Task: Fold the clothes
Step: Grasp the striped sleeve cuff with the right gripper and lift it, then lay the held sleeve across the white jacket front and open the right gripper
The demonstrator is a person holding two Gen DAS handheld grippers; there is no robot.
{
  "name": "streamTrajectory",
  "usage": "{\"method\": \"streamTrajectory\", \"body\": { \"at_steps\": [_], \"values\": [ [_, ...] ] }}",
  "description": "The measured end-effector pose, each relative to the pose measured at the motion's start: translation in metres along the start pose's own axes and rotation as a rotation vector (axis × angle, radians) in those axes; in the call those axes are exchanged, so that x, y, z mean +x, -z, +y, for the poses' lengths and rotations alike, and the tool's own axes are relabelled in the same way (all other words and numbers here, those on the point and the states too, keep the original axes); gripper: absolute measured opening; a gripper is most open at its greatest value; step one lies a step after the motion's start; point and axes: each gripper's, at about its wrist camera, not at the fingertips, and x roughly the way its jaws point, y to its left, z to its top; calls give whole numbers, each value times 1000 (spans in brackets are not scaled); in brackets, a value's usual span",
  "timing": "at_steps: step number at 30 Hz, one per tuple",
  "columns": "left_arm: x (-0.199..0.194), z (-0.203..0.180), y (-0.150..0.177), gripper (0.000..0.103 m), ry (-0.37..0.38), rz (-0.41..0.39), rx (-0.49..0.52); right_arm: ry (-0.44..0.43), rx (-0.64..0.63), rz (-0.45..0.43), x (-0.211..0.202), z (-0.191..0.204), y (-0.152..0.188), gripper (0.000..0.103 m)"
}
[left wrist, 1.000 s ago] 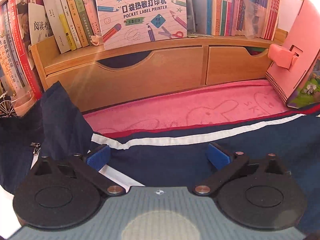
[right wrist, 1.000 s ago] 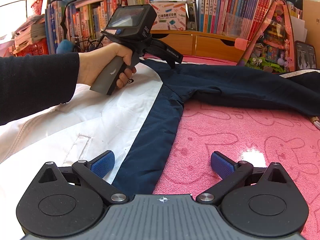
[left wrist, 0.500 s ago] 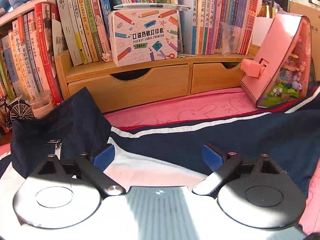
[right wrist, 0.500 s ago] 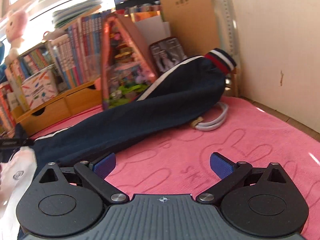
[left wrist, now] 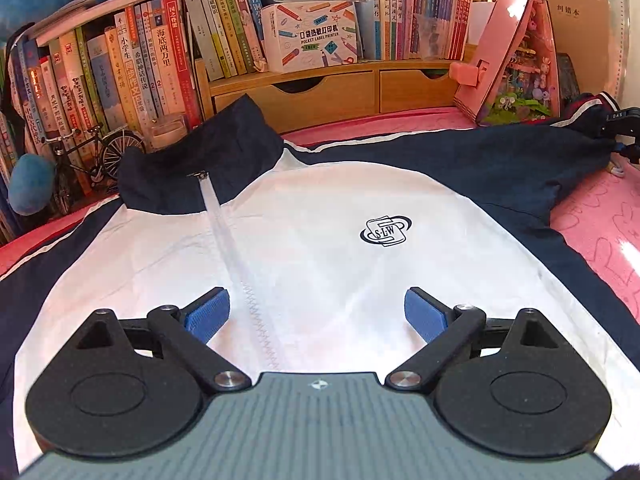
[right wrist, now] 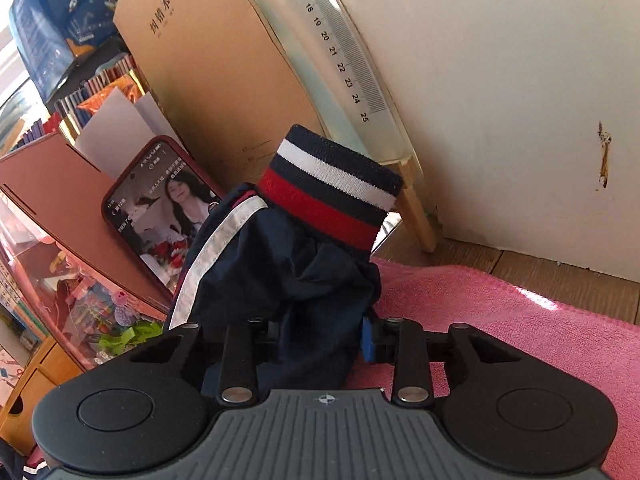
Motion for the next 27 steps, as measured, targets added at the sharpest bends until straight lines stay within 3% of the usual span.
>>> {"method": "streamTrajectory", "body": {
  "at_steps": [2,4,9,14,18,19,23,25,27],
  "values": [
    [-12,6,6,96,-28,-15,10,-7,-5,-7,2,4,2,12],
    [-25,14,14,97,-59,-23,26,-15,-15,-16,2,10,4,9],
    [-49,37,31,97,-125,-22,25,-128,-189,-102,-64,71,16,8],
    [-71,63,49,97,-162,-46,-25,-406,-484,-105,-116,198,57,7],
    [-80,80,62,98,-188,-60,-64,-654,-760,-17,-149,314,136,7],
    [-81,83,64,98,-194,-61,-72,-677,-813,20,-153,334,160,7],
    [-83,95,74,98,-182,-74,-103,-702,-961,173,-168,379,233,21],
    [-81,99,78,98,-164,-79,-125,-680,-1018,165,-178,378,250,30],
    [-78,102,80,98,-153,-68,-141,-657,-1047,159,-185,376,257,45]
  ]
}}
